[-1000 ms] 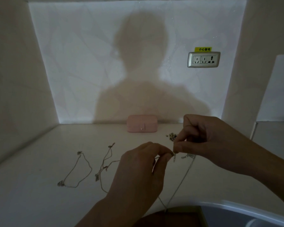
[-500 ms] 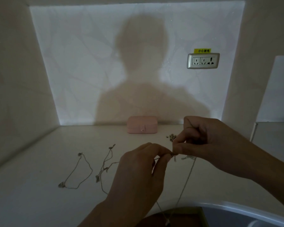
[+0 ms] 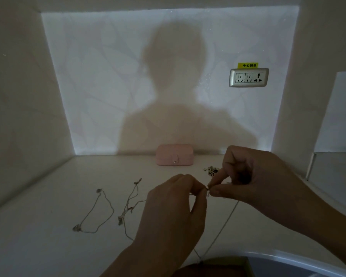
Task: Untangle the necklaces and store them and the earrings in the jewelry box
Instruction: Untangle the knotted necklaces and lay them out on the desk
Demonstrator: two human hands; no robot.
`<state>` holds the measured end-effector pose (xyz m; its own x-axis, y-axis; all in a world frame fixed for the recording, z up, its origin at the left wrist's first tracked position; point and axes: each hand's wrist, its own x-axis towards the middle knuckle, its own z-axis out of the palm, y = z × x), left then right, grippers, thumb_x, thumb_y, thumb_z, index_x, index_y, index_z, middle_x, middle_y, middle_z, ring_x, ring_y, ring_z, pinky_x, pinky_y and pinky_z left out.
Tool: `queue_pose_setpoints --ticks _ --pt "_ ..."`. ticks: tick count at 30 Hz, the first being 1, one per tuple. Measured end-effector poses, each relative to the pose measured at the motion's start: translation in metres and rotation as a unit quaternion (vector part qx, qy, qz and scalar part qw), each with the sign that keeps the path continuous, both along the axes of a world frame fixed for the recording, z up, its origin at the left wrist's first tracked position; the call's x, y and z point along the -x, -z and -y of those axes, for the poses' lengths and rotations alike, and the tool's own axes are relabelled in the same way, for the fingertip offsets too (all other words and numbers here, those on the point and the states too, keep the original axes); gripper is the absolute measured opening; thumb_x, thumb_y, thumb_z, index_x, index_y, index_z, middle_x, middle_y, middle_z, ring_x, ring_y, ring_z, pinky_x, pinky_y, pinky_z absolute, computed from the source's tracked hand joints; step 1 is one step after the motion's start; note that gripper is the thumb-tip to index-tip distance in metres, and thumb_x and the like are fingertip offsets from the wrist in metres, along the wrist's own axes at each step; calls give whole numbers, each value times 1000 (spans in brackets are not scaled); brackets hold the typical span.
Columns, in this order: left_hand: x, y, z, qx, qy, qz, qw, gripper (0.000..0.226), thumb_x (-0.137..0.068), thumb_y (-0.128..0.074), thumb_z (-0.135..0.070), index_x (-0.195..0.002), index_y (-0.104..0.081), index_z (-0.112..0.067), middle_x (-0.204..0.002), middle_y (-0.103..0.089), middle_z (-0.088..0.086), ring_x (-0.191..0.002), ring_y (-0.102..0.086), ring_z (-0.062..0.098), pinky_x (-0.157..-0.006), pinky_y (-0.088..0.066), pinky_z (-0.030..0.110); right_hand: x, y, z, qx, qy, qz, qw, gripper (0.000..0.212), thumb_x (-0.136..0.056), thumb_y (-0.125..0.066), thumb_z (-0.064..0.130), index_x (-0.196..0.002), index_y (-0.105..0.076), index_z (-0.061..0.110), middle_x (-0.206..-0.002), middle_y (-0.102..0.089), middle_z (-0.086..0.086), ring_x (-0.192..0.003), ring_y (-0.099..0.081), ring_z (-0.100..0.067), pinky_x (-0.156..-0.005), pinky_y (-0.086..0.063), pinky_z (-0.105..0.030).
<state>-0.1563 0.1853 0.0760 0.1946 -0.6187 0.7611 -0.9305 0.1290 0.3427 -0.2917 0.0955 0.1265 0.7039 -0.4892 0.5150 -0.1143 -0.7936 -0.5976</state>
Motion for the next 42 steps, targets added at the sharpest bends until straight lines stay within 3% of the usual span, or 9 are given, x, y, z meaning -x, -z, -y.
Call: queue_pose_setpoints --ticks 4,10,15,18,24,27,29,32,42 --pt "-1 1 1 -19 -8 11 1000 6 -73 -60 -35 -67 -58 -35 -56 -25 -31 -55 -37 -20 -48 -33 -1 -2 3 3 6 5 14 1000 40 -68 -80 11 -61 -49 35 -70 -72 14 -71 -70 -4 -66 -58 -31" --pt "-4 7 3 1 -22 3 1000 11 -77 -65 -34 -68 -58 -33 -56 -30 -30 -62 -42 -21 -67 -32 -6 -3 6 11 58 30 -40 997 28 -70 -79 25 -65 -54 38 -69 -65 21 -54 -54 -3 -54 -46 -15" --pt "-8 -6 6 -32 -12 -48 998 10 -85 -62 -37 -83 -68 -30 -59 -52 -29 -74 -44 -23 -69 -34 0 -3 -3 19 118 26 -94 988 13 -71 -75 35 -81 -71 43 -71 -65 27 -73 -59 3 -64 -42 -8" --pt "-15 -22 17 -57 22 -98 993 7 -85 -64 -36 -78 -66 -34 -54 -47 -43 -56 -45 -21 -58 -33 0 -1 -17 38 57 5 -88 994 8 -68 -74 35 -76 -76 35 -67 -69 18 -60 -62 0 -59 -46 -10" --pt "-55 -21 63 -112 43 -207 971 11 -81 -69 -33 -71 -71 -28 -74 -67 -17 -53 -51 -14 -53 -35 4 4 -19 80 -129 -5 -106 986 9 -81 -68 21 -76 -75 17 -60 -63 1 -52 -50 -9 -54 -42 -16" --pt "-66 -9 82 -142 64 -291 944 13 -81 -69 -31 -72 -72 -23 -76 -67 -18 -68 -58 -13 -60 -38 3 1 0 93 -203 -2 -112 973 13 -86 -63 15 -82 -73 8 -62 -63 -4 -52 -53 -11 -52 -44 -20" --pt "-69 -2 91 -153 90 -360 916 15 -84 -67 -28 -80 -73 -15 -74 -66 -17 -59 -54 -17 -55 -37 1 -2 12 102 -246 18 -115 962 15 -86 -63 15 -85 -71 3 -63 -62 -6 -49 -51 -12 -48 -41 -20" --pt "-75 7 103 -181 101 -425 881 14 -86 -65 -23 -82 -72 -12 -65 -65 -15 -50 -45 -3 -48 -32 11 -6 26 117 -284 42 -119 951 15 -87 -64 16 -86 -70 2 -63 -61 -6 -46 -49 -11 -44 -39 -20" --pt "-112 48 159 -164 21 -510 844 10 -85 -65 -11 -88 -67 -1 -76 -65 7 -54 -50 10 -41 -41 14 -47 84 188 -256 90 -101 957 13 -87 -66 19 -83 -75 9 -86 -74 -12 -78 -65 -20 -76 -51 -30"
